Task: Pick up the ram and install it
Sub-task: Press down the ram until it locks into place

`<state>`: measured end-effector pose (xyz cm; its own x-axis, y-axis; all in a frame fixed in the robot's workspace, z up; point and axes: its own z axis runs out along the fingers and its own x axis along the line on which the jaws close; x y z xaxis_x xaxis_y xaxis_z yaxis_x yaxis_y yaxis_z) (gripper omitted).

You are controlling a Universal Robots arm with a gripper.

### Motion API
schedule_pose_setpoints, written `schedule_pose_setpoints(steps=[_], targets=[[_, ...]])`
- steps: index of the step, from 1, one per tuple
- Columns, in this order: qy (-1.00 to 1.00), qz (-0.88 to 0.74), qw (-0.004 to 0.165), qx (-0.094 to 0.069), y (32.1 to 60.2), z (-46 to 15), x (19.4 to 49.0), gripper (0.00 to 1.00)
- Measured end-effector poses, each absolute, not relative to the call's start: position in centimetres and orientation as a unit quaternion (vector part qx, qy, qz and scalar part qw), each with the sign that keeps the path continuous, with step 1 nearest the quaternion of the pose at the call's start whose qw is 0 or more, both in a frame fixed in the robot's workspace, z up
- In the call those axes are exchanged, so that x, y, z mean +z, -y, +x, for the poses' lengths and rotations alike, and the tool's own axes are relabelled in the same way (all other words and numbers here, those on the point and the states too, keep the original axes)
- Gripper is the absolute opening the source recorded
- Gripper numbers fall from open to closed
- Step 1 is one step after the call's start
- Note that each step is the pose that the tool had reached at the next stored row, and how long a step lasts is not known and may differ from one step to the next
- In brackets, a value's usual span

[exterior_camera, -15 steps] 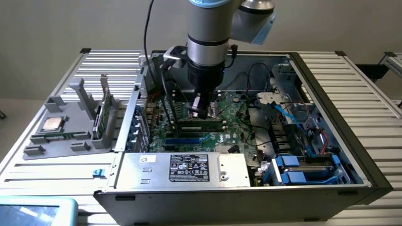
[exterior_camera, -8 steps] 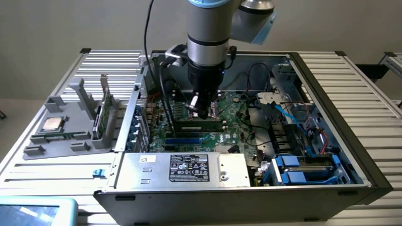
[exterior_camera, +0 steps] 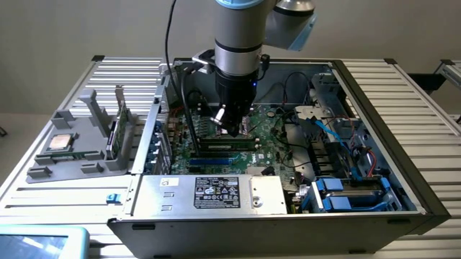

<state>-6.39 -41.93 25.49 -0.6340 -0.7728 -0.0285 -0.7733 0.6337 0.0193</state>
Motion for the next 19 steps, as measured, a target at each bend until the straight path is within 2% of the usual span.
schedule_pose_setpoints(steps=[19], targets=[[-0.96,-0.281,0.011,0.013,41.93,-6.39,25.5,0.09]])
